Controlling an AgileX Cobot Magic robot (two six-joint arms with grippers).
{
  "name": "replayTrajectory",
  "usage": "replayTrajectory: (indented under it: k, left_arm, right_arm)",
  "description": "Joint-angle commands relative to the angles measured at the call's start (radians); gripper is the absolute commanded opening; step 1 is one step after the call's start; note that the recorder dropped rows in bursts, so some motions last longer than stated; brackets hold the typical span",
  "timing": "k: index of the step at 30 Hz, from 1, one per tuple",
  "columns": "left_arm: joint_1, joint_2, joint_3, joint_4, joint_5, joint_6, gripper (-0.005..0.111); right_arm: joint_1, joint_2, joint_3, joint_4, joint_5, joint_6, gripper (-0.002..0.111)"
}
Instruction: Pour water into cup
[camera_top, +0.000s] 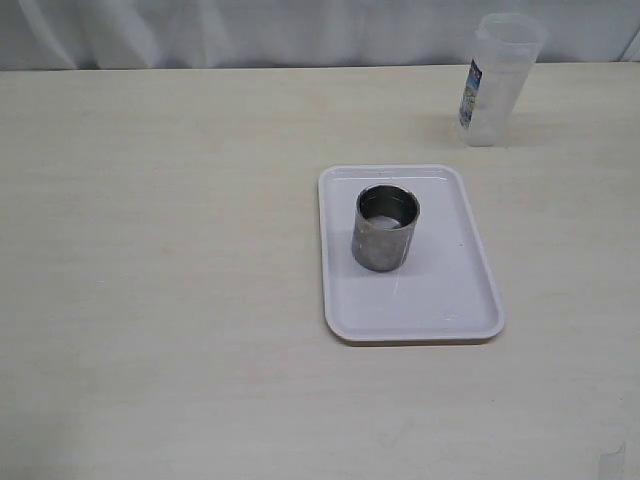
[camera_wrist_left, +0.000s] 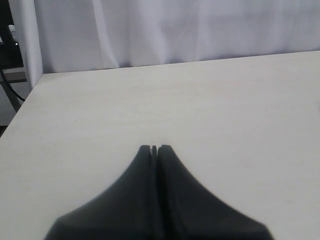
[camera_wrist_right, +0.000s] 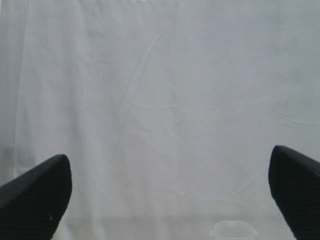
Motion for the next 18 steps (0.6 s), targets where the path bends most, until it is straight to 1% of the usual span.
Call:
replayTrajectory:
  k: [1, 9, 12, 15, 18]
  left_arm:
    - [0.005, -0.003, 0.002, -0.005, -0.004, 0.000, 0.000]
    - [0.005, -0.003, 0.002, -0.005, -0.004, 0.000, 0.000]
    - [0.005, -0.003, 0.002, -0.005, -0.004, 0.000, 0.000]
    - [0.005, -0.003, 0.002, -0.005, -0.004, 0.000, 0.000]
    - [0.005, -0.003, 0.002, -0.005, -0.006, 0.000, 0.000]
  right_arm:
    - [0.000, -0.006, 0.003, -0.009, 0.003, 0.004, 0.110]
    - [0.000, -0.006, 0.003, 0.006, -0.001, 0.000, 0.110]
    - [0.000, -0.006, 0.005, 0.006, -0.023, -0.037, 0.110]
    - [0.000, -0.006, 0.022, 0.008, -0.117, -0.171, 0.110]
    - [0.000, -0.006, 0.077, 0.047, -0.293, -0.386, 0.110]
